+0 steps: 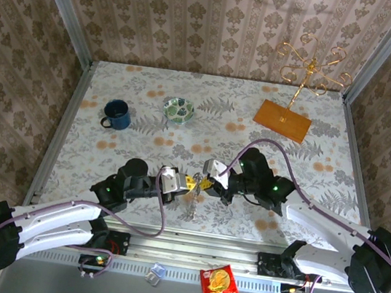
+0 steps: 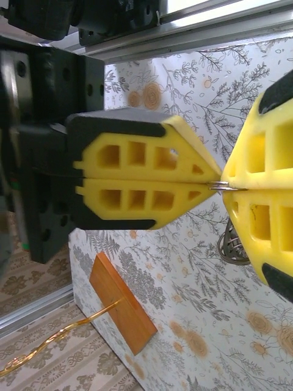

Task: Put the keys on the keyring

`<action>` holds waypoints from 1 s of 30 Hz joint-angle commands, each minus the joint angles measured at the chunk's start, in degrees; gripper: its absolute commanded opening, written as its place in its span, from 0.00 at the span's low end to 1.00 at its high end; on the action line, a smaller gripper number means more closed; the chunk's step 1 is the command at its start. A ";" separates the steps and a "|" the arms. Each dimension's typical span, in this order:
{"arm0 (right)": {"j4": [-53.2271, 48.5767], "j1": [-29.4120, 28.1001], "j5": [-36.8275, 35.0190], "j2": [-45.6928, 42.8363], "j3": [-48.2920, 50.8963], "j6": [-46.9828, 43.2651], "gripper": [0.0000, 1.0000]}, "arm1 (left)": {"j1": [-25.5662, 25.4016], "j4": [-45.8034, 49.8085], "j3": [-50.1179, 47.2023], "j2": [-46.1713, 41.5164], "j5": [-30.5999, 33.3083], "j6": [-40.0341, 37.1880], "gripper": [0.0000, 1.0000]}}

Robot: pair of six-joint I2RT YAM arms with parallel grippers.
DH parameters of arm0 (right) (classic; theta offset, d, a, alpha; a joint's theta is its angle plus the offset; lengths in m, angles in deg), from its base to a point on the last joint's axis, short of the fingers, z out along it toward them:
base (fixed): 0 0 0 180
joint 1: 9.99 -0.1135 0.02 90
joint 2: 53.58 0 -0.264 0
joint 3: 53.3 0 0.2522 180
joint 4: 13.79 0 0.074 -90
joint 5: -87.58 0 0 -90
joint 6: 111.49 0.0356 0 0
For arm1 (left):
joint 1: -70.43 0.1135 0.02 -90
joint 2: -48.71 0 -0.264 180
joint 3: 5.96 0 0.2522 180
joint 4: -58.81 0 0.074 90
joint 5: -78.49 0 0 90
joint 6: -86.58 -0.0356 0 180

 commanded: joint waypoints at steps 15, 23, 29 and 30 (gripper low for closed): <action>8.12 0.58 5.32 -2.10 2.49 3.78 0.27 | -1.09 -16.73 -4.38 1.03 0.51 5.29 0.00; 10.01 0.63 5.20 -1.76 3.72 4.18 0.23 | -1.15 -19.58 -5.46 1.26 0.79 7.25 0.00; 14.29 0.60 5.70 -1.50 3.90 5.15 0.17 | -1.32 -21.00 -5.73 1.87 0.38 8.35 0.00; 14.80 0.58 5.75 -1.43 3.82 5.15 0.17 | -1.27 -20.94 -5.77 1.93 0.20 8.58 0.00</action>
